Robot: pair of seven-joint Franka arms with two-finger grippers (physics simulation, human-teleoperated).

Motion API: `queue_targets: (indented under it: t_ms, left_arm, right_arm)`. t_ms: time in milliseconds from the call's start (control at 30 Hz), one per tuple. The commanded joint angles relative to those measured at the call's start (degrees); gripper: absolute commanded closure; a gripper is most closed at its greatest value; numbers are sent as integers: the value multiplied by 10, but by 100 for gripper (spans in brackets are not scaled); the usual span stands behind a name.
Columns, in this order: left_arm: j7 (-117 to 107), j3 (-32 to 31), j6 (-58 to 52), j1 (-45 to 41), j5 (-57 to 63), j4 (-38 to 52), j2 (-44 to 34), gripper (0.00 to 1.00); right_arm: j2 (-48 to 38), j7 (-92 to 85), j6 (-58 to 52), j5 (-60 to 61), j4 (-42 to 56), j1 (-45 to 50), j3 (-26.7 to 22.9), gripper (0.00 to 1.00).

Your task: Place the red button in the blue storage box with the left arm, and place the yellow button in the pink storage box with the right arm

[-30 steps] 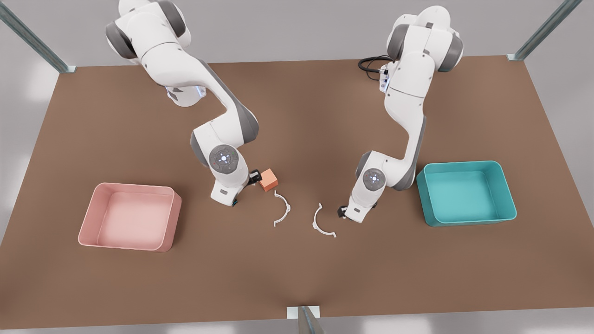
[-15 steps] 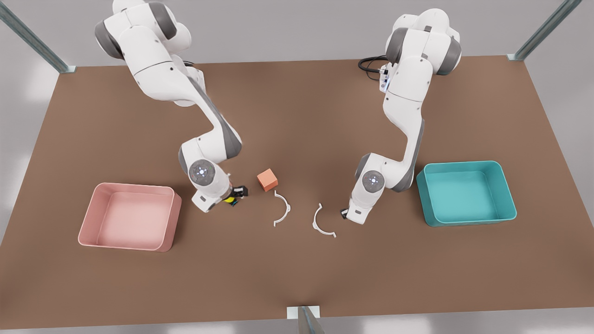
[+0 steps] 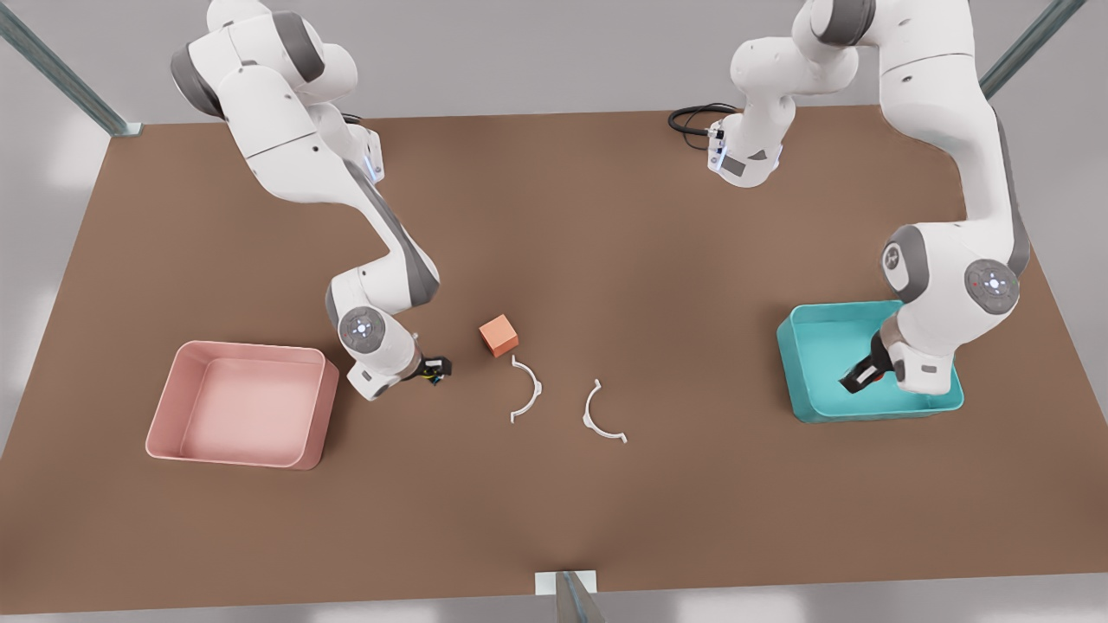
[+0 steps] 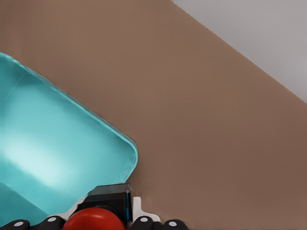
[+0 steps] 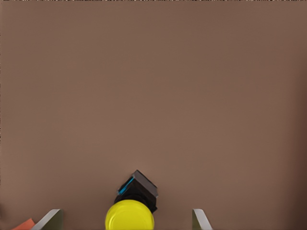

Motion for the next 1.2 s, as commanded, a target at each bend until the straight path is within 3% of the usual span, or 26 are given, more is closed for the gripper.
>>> queue_targets:
  t_ms: [0, 133, 267, 300, 333, 567, 633, 667, 733, 900, 967, 1167]
  left_arm:
    - [381, 0, 15, 32, -4, -90, -40, 51]
    - [498, 1, 152, 89, -19, -196, -39, 51]
    - [506, 2, 175, 89, -22, -201, -14, 49]
    - [505, 2, 188, 89, -22, -193, -7, 44]
    - [505, 2, 188, 88, -22, -188, 0, 0]
    - [499, 1, 185, 81, -22, -181, 0, 0]
    - [440, 0, 135, 58, -18, -155, -20, 0]
    - [375, 0, 37, 38, -4, -87, -21, 0]
    - [348, -2, 16, 20, -2, -17, -22, 0]
    - [301, -2, -235, -52, 34, 240, 1, 0]
    - [305, -3, -263, -55, 35, 263, -13, 0]
    - [306, -15, -257, -56, 34, 219, -50, 0]
  right_arm:
    - [-1, -13, 19, 1, 1, 0, 7, 0]
    - [-14, -13, 17, 0, 4, 0, 16, 0]
    - [-17, -56, 11, 0, -1, -39, 17, 0]
    - [-16, -56, 11, 0, -6, -39, 17, 0]
    - [-16, -56, 15, 0, -12, -40, 17, 0]
    - [-1, -62, 17, -3, -15, -21, 21, 0]
    - [7, -62, 19, -14, -18, -22, 21, 0]
    - [13, -63, 25, -14, -18, -21, 21, 0]
    - [19, -70, 29, -17, -25, -23, 21, 0]
    - [28, -70, 39, -18, -24, -19, 31, 0]
    - [36, -70, 40, -18, -23, -18, 32, 0]
    - [41, -71, 74, -18, -43, -19, 42, 0]
